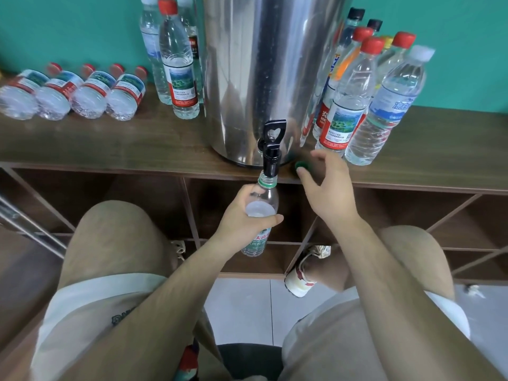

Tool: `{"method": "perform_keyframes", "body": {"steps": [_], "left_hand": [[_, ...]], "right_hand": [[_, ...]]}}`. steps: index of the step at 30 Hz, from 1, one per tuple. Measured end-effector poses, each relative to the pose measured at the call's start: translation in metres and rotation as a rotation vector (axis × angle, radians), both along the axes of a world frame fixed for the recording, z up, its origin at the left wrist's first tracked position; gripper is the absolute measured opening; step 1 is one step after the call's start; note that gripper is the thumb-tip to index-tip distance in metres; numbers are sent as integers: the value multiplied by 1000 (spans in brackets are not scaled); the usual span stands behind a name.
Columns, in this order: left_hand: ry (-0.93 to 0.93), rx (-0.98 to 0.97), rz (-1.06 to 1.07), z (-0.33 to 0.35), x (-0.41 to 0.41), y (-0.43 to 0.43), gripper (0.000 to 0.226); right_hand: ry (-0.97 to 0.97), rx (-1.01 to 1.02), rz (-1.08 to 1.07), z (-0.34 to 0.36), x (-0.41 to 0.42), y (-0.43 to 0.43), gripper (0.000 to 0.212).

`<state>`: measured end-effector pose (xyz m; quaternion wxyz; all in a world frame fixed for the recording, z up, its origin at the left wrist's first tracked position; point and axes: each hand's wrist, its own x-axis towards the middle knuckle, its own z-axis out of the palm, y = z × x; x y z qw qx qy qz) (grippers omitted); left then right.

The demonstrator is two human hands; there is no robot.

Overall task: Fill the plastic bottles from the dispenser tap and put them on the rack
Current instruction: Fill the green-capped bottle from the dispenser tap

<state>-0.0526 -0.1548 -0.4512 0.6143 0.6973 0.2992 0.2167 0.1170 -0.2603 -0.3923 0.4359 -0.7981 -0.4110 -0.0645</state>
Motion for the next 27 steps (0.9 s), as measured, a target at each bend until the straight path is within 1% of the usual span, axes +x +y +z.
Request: {"method": "perform_keyframes", "body": {"steps": [2, 4, 5, 7, 9, 10, 12, 14, 17, 20, 22, 25, 27], "left_hand": [[-9, -3, 2, -1, 1, 0, 65], [-23, -11, 11, -1, 2, 0, 66], [-28, -14, 15, -1, 2, 0, 66], [-29, -24, 19, -2, 4, 0, 66], [-23, -24, 15, -3, 5, 1, 67], [-19, -17, 11, -3, 6, 1, 68], [-19, -7, 8, -3, 7, 2, 68], [-13, 0, 11, -3, 8, 3, 66], [8, 11, 18, 0, 7, 4, 65], [19, 8, 25, 2, 6, 3, 66], [18, 11, 24, 4, 6, 2, 67], [11, 0, 32, 4, 6, 1, 68], [1, 0, 32, 3, 7, 0, 68]], "right_hand": [[-100, 164, 94, 14, -9, -2, 29], [-151, 283, 251, 34, -19, 1, 27], [-161, 299, 323, 46, -25, 4, 30], [-153, 228, 412, 67, -36, 10, 41], [-196, 87, 425, 80, -41, 15, 48], [-223, 18, 423, 84, -41, 18, 48], [-222, -89, 419, 89, -39, 23, 41], [-202, -111, 425, 93, -37, 27, 28], [-229, -25, 423, 89, -36, 28, 19], [-338, 113, 399, 75, -42, 24, 16], [-444, 195, 393, 65, -46, 22, 12], [-578, 279, 387, 51, -47, 20, 26], [-637, 311, 390, 44, -46, 19, 22]]}}
